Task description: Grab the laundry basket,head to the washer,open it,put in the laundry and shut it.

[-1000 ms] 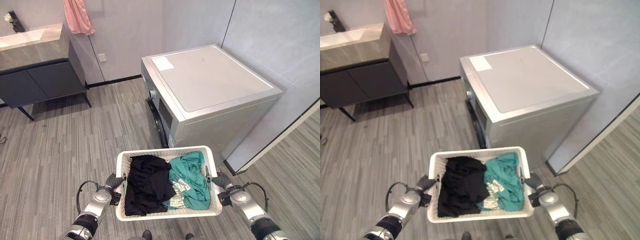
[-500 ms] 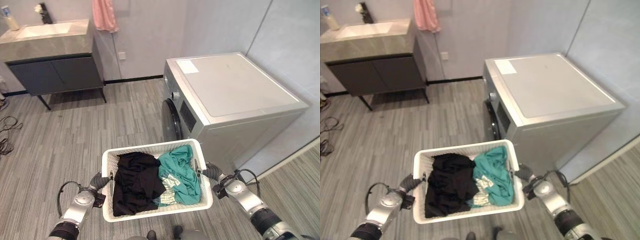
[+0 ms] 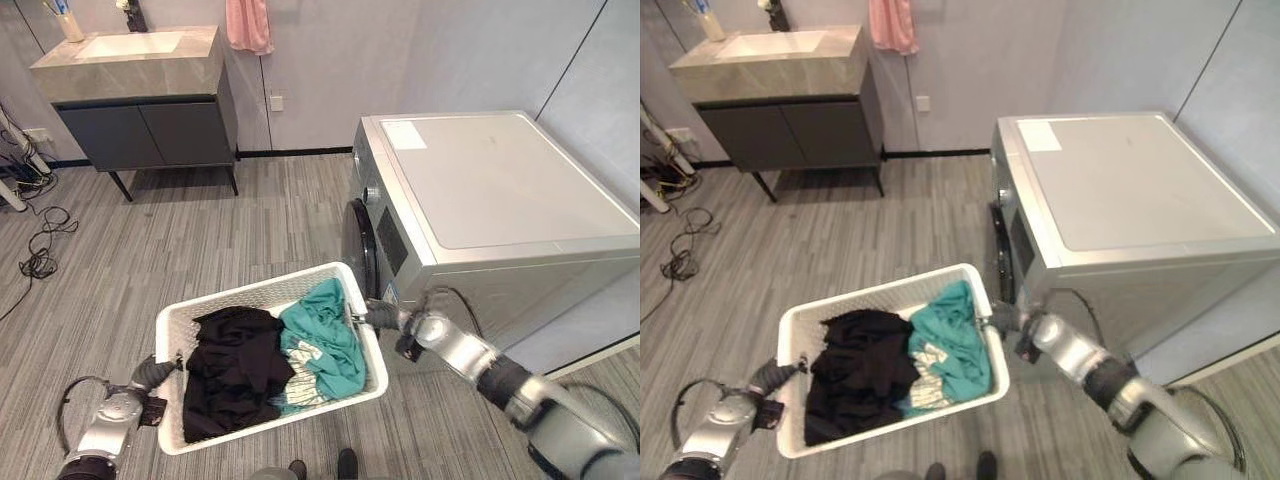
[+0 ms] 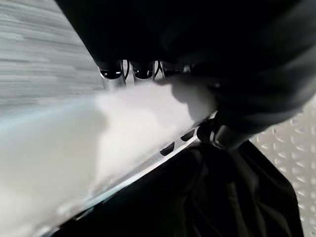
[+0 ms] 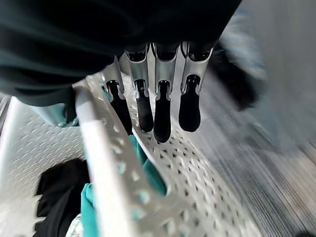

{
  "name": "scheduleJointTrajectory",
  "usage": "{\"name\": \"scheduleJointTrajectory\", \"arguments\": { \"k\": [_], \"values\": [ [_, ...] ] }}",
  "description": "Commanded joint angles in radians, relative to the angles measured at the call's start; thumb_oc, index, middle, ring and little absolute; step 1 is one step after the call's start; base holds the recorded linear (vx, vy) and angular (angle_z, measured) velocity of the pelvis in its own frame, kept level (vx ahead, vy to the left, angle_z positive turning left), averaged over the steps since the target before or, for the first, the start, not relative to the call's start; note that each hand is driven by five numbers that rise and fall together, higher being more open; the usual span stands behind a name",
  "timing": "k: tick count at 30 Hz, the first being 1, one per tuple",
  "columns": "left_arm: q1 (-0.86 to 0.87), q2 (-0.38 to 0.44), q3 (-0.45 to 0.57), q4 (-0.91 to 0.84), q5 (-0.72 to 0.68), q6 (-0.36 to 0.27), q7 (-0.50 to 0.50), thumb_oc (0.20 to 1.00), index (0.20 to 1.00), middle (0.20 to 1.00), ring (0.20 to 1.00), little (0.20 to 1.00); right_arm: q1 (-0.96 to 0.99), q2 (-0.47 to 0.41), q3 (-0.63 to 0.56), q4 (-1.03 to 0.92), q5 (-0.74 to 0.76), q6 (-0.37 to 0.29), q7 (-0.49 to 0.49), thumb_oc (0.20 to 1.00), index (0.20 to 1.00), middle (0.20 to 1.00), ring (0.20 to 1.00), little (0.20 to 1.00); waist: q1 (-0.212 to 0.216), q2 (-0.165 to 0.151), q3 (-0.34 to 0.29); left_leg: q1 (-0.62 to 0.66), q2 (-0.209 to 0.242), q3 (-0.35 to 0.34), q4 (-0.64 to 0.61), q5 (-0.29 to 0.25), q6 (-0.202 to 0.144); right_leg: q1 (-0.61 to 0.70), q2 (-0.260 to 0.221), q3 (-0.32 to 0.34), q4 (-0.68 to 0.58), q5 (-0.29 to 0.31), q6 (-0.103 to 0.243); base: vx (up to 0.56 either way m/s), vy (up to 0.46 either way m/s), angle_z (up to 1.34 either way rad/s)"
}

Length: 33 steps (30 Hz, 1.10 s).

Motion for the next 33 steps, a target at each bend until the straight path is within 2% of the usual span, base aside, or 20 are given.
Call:
{"name": "scheduleJointTrajectory", "arguments": {
  "k": [1,3,5,6,7,9,13,18,19,22,24,25,27,30,33],
  "values": [
    [-0.028,0.115,-0.023,0.047,-0.047,-0.017,-0.002,0.200,0.200,0.200,0.200,0.200,-0.146,0.147,-0.078,-0.064,0.217,-0.112,0.060,0.200,0.200,0.200,0.200,0.200,0.011,-0.038,-0.057,-0.032,-0.090,0.034,0.145,-0.098,0.019,-0.021,-0.057,0.018,0.046,-0.032,0.097,0.03,-0.062,0.04],
    [-0.054,0.145,-0.033,0.082,-0.058,-0.018,-0.006,0.200,0.200,0.200,0.200,0.200,-0.224,0.168,-0.045,-0.027,0.234,-0.113,0.053,0.200,0.200,0.200,0.200,0.200,0.019,-0.044,-0.062,-0.029,-0.087,0.030,0.132,-0.094,0.018,-0.016,-0.055,0.018,0.037,-0.030,0.096,0.02,-0.048,0.05],
    [-0.129,0.224,-0.084,0.150,-0.079,-0.011,-0.033,0.200,0.200,0.200,0.200,0.200,-0.369,0.224,0.000,0.083,0.306,-0.098,0.046,0.200,0.200,0.200,0.200,0.200,0.031,-0.056,-0.078,-0.023,-0.081,0.017,0.107,-0.083,0.015,-0.012,-0.049,0.013,0.025,-0.028,0.094,0.02,-0.045,0.16],
    [-0.131,0.224,-0.085,0.151,-0.079,-0.012,-0.034,0.200,0.200,0.200,0.200,0.200,-0.370,0.224,0.000,0.084,0.306,-0.099,0.046,0.200,0.200,0.200,0.200,0.200,0.031,-0.056,-0.078,-0.023,-0.081,0.017,0.106,-0.083,0.015,-0.012,-0.049,0.013,0.025,-0.028,0.094,0.03,-0.038,0.21],
    [-0.184,0.276,-0.121,0.169,-0.089,-0.009,-0.045,0.200,0.200,0.200,0.200,0.200,-0.440,0.236,0.011,0.155,0.308,-0.106,0.028,0.200,0.200,0.200,0.200,0.200,0.033,-0.062,-0.086,-0.019,-0.077,0.014,0.093,-0.078,0.013,-0.012,-0.047,0.010,0.021,-0.026,0.094,0.02,-0.018,0.11],
    [-0.213,0.302,-0.137,0.164,-0.110,-0.006,-0.051,0.200,0.200,0.200,0.200,0.200,-0.482,0.236,0.018,0.190,0.304,-0.107,0.015,0.200,0.200,0.200,0.200,0.200,0.035,-0.065,-0.088,-0.017,-0.075,0.013,0.087,-0.075,0.013,-0.011,-0.046,0.010,0.019,-0.025,0.094,0.02,-0.021,0.07],
    [-0.382,0.409,-0.239,0.193,-0.164,0.007,-0.081,0.200,0.200,0.200,0.200,0.200,-0.595,0.215,0.035,0.295,0.314,-0.104,-0.005,0.200,0.200,0.200,0.200,0.200,0.029,-0.073,-0.099,-0.005,-0.067,0.006,0.065,-0.067,0.010,-0.006,-0.041,0.005,0.013,-0.022,0.094,0.04,-0.029,0.02],
    [-0.652,0.465,-0.412,0.203,-0.250,0.018,-0.089,0.200,0.200,0.200,0.200,0.200,-0.712,0.143,0.071,0.388,0.357,-0.094,-0.019,0.200,0.200,0.200,0.200,0.200,0.012,-0.077,-0.110,0.005,-0.061,0.002,0.052,-0.063,0.004,-0.006,-0.034,0.000,0.009,-0.024,0.093,0.03,-0.019,0.01],
    [-0.857,0.424,-0.549,0.279,-0.255,0.017,-0.085,0.200,0.200,0.200,0.200,0.200,-0.779,0.086,0.106,0.442,0.381,-0.084,-0.014,0.200,0.200,0.200,0.200,0.200,-0.012,-0.078,-0.118,0.011,-0.054,0.006,0.043,-0.062,-0.003,-0.008,-0.032,-0.007,0.010,-0.026,0.095,0.08,-0.042,0.04],
    [-0.994,0.349,-0.633,0.327,-0.268,0.013,-0.070,0.200,0.200,0.200,0.200,0.200,-0.826,0.039,0.122,0.480,0.417,-0.079,-0.029,0.200,0.200,0.200,0.200,0.200,-0.032,-0.079,-0.123,0.018,-0.049,0.008,0.035,-0.059,-0.008,-0.008,-0.030,-0.009,0.010,-0.029,0.095,0.06,-0.027,0.10],
    [-1.068,0.296,-0.670,0.357,-0.284,0.011,-0.058,0.200,0.200,0.200,0.200,0.200,-0.855,-0.011,0.125,0.509,0.440,-0.076,-0.035,0.200,0.200,0.200,0.200,0.200,-0.048,-0.076,-0.127,0.025,-0.045,0.012,0.027,-0.058,-0.012,-0.006,-0.028,-0.008,0.008,-0.031,0.094,0.04,-0.018,-0.07],
    [-1.069,0.296,-0.671,0.357,-0.284,0.011,-0.059,0.200,0.200,0.200,0.200,0.200,-0.855,-0.011,0.125,0.509,0.440,-0.076,-0.035,0.200,0.200,0.200,0.200,0.200,-0.047,-0.076,-0.127,0.026,-0.045,0.012,0.027,-0.058,-0.012,-0.006,-0.028,-0.008,0.008,-0.031,0.094,0.03,-0.016,0.09],
    [-1.162,0.227,-0.711,0.369,-0.306,0.004,-0.039,0.200,0.200,0.200,0.200,0.200,-0.889,-0.078,0.123,0.563,0.471,-0.074,-0.049,0.200,0.200,0.200,0.200,0.200,-0.071,-0.066,-0.136,0.031,-0.040,0.021,0.017,-0.056,-0.015,-0.006,-0.025,-0.007,0.005,-0.034,0.095,0.05,-0.028,-0.02],
    [-1.211,0.190,-0.730,0.368,-0.328,-0.006,-0.024,0.200,0.200,0.200,0.200,0.200,-0.904,-0.126,0.111,0.607,0.488,-0.072,-0.059,0.200,0.200,0.200,0.200,0.200,-0.084,-0.058,-0.140,0.037,-0.036,0.025,0.010,-0.054,-0.017,-0.005,-0.021,-0.004,0.003,-0.034,0.095,0.04,-0.023,-0.08],
    [-1.311,0.125,-0.754,0.400,-0.348,-0.020,0.007,0.200,0.200,0.200,0.200,0.200,-0.892,-0.197,0.070,0.688,0.506,-0.061,-0.090,0.200,0.200,0.200,0.200,0.200,-0.116,-0.039,-0.145,0.040,-0.028,0.035,-0.005,-0.049,-0.020,-0.008,-0.018,0.001,0.001,-0.034,0.095,0.03,-0.030,-0.12]
  ]
}}
